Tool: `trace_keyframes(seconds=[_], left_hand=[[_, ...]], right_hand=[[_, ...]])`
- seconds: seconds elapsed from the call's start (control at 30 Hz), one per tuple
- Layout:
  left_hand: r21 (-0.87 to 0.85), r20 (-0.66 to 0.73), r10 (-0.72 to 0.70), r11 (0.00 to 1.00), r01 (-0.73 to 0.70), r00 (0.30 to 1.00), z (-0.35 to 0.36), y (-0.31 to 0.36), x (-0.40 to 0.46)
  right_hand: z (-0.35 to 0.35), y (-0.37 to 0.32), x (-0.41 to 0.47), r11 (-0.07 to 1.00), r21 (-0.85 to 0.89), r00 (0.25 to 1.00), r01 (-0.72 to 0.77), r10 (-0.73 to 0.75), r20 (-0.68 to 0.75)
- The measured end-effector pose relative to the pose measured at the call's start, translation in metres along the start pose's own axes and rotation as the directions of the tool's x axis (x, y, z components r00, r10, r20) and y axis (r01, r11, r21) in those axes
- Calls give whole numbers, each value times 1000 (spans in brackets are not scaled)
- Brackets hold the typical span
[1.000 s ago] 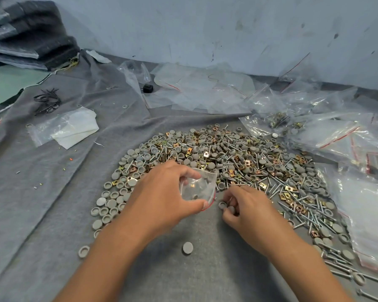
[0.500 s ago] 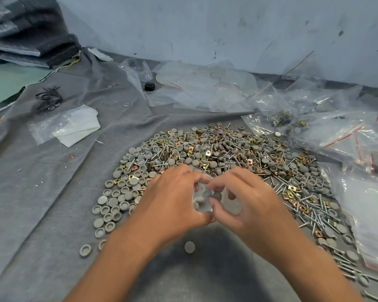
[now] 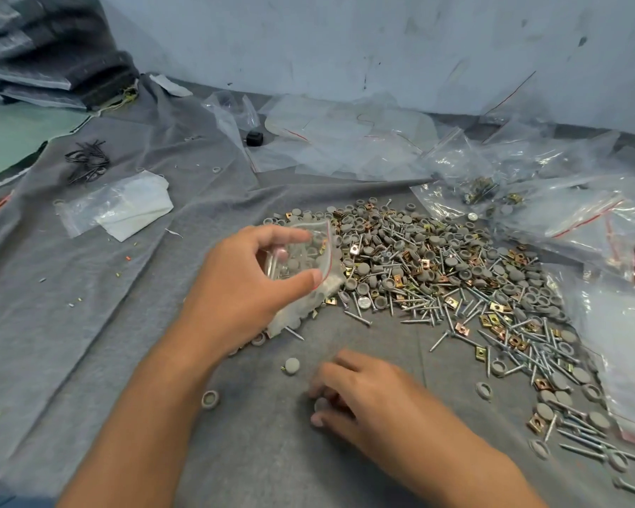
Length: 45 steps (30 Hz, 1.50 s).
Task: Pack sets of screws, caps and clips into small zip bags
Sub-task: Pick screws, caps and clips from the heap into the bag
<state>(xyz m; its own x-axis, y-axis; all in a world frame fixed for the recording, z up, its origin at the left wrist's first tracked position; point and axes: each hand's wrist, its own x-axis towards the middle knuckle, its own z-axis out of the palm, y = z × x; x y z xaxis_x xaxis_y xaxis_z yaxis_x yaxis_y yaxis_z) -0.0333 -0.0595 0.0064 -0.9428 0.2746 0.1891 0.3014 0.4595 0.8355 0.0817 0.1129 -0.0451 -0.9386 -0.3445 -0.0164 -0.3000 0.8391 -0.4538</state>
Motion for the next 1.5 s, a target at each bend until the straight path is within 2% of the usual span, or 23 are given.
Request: trace_keyframes(seconds=[0.1,0.4,0.63,0.8,0.87,0.93,0.97,1.03,1.1,1.17,1.23,1.3,1.37,1.43,1.5], left_hand=[[0,39,17,1000,-17,999,4,1,-2],[102,80,51,993,-59,995,3,3,-4],[142,128,73,986,-91,989,7,8,-5],[173,128,80,980,-102,989,11,7,-7],[183,138,104,975,-128,985,12,7,-7],[190,159,129,969,-159,979,13,6,-7],[190,170,142,966,-174,975,13,5,-7],[200,191,169,958,-206,967,13,4,-7],[207,227,189,949,-237,955,16,4,-9],[207,276,210,940,-271,938,22,5,-13],[215,307,225,930,-297,925,27,7,-14],[249,323,210,922,-297,923,29,8,-13],[276,320,191,918,-284,928,29,7,-10],[283,308,177,921,-268,935,29,5,-10],[273,308,172,926,-260,936,28,6,-12]], right_hand=[[2,-4,7,995,97,993,26,-14,-119],[7,-15,17,991,103,990,-87,98,-102],[7,-28,1,989,-53,990,-138,136,-38],[12,-31,8,971,-139,973,-195,173,-155],[11,-27,7,977,-103,973,-185,168,-156],[-1,-21,4,990,37,975,-136,141,-172],[-12,-18,2,987,113,966,-112,135,-220],[-34,-11,-2,981,193,896,-34,115,-430],[-51,-9,0,991,131,822,26,54,-567],[-55,-9,7,999,38,814,17,8,-580],[-48,-7,13,998,-36,840,-58,29,-542],[-45,-1,15,997,-19,834,-78,54,-549],[-53,15,12,998,49,783,-49,69,-618],[-65,41,7,988,106,739,-115,157,-656],[-71,71,1,950,134,756,-281,305,-578]])
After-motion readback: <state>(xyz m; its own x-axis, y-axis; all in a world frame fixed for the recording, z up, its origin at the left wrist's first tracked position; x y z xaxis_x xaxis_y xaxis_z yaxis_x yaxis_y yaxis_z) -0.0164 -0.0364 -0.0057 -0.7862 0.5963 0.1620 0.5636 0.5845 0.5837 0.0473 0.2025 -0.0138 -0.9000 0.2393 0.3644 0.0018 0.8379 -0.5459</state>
